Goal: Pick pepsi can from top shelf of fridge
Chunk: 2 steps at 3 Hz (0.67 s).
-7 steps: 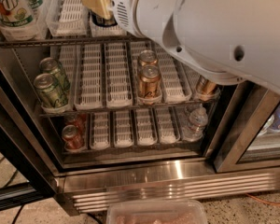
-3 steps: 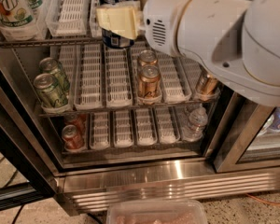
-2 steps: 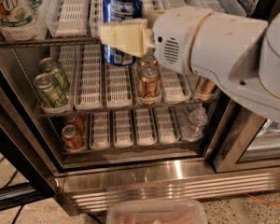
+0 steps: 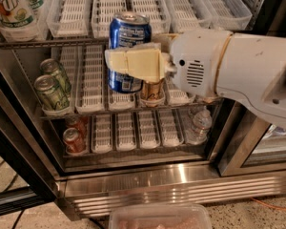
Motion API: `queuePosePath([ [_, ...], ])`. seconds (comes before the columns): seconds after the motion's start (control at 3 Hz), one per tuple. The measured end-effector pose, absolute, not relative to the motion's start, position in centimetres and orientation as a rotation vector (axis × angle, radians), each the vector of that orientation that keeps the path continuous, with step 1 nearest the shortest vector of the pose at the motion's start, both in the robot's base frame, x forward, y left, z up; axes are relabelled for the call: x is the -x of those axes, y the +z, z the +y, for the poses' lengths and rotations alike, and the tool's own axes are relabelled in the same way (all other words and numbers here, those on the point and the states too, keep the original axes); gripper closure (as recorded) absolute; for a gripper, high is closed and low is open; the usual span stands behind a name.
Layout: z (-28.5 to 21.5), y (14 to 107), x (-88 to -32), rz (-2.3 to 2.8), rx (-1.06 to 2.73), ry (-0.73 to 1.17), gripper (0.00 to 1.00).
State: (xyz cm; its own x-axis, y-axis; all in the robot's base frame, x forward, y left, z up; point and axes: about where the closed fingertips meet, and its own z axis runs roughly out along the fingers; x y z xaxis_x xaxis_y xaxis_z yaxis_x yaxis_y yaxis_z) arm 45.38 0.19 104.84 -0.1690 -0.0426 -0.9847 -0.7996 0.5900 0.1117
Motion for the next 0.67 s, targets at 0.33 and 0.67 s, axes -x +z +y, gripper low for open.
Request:
queuePosePath([
  [0.33, 0.41, 104.42, -44.4, 1.612, 0.754, 0.816, 1.0],
  [0.67, 0.42, 104.4, -44.35, 1.611, 0.756, 0.818, 1.0],
])
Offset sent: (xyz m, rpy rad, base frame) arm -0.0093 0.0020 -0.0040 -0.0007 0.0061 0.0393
